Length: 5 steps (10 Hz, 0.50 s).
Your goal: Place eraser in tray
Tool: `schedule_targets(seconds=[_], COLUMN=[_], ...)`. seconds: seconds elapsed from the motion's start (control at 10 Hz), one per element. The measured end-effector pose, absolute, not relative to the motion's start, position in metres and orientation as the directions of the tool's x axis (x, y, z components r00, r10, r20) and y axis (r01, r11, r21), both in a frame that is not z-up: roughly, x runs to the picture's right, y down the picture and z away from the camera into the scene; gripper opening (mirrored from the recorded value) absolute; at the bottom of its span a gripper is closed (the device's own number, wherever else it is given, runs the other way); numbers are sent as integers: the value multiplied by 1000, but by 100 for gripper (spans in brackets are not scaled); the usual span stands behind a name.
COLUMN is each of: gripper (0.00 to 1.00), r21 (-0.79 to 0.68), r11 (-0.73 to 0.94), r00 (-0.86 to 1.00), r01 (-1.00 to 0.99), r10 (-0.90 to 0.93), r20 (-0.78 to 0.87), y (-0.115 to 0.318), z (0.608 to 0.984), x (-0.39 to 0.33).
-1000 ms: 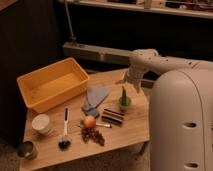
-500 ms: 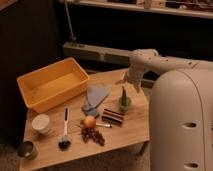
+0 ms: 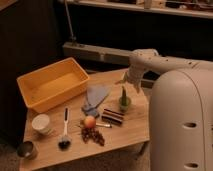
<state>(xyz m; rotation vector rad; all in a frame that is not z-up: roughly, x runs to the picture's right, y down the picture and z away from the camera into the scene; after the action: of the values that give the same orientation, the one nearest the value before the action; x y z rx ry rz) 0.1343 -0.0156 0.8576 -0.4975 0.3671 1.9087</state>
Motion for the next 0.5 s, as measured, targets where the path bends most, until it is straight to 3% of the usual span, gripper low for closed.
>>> schedule_targets(seconds=[0.5], gripper=[80], r21=[-22], r11=[-235], r00=[-189], r01=[-972], r10=[833], r20=[-520], y=[-27], z=[824], x=[143])
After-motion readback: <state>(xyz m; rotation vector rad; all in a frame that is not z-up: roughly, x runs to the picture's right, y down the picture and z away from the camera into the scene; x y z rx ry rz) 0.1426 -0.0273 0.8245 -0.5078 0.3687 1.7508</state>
